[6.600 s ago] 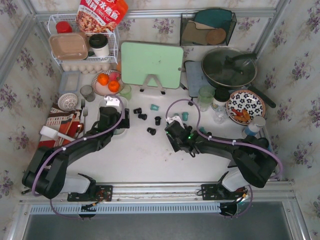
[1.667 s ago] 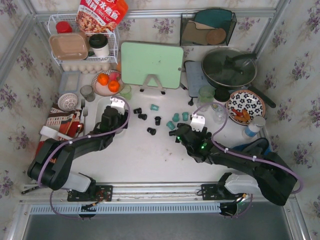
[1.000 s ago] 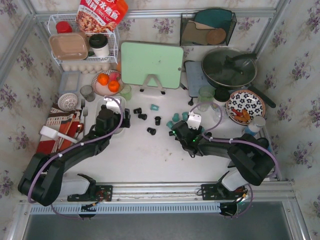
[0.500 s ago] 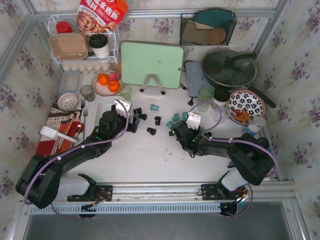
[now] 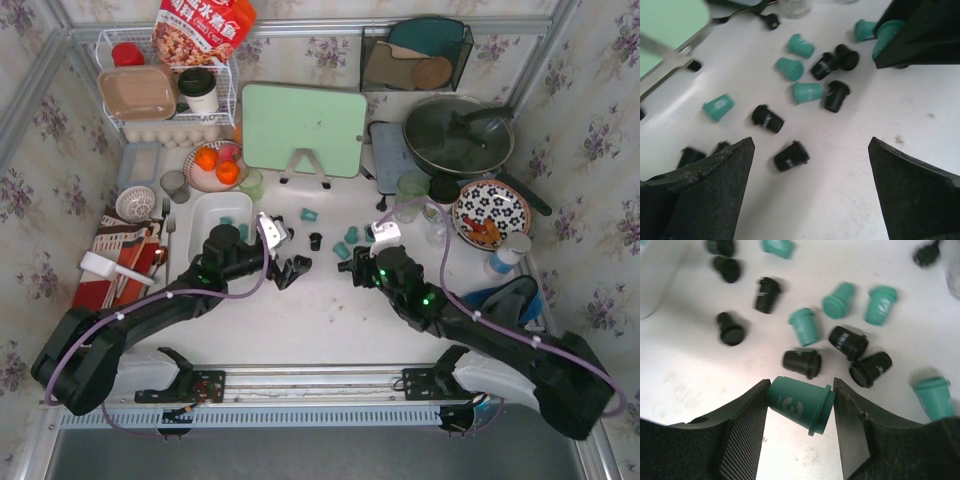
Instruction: Mix the coffee capsules in the storage basket
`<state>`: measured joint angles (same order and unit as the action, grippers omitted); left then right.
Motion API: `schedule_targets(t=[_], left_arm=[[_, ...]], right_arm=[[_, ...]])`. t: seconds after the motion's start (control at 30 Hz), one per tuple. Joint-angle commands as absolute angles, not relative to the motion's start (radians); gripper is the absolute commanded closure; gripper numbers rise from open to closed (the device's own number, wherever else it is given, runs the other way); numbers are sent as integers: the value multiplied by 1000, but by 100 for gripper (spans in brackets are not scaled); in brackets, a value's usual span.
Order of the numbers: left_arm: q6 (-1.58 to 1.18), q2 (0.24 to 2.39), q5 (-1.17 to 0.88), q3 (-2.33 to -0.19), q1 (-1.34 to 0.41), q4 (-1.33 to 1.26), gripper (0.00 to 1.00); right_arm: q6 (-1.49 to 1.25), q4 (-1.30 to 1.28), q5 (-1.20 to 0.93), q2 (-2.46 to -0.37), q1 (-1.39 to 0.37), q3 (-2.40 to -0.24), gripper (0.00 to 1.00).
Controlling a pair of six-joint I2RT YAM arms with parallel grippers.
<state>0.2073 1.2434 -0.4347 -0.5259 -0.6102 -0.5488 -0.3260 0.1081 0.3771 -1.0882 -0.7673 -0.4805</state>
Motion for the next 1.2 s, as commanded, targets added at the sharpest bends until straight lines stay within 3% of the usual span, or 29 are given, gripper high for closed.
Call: schedule_targets(t=[0.0, 0.2, 0.57, 0.97, 1.17], left_arm=[[202, 1271, -644, -573, -614, -566, 1], [30, 1337, -613, -754, -614, -321, 1], [-40, 1337, -714, -715, -625, -457, 1], [-30, 1354, -844, -763, -719, -467, 21], [-47, 1398, -848, -795, -760, -464, 25]], right_arm=[[-14, 247, 148, -932, -794, -401, 59], [231, 455, 30, -713, -814, -253, 60], [669, 633, -163, -661, -824, -155, 56], [775, 671, -200, -735, -843, -149, 54], [786, 693, -206, -754, -864, -152, 54]])
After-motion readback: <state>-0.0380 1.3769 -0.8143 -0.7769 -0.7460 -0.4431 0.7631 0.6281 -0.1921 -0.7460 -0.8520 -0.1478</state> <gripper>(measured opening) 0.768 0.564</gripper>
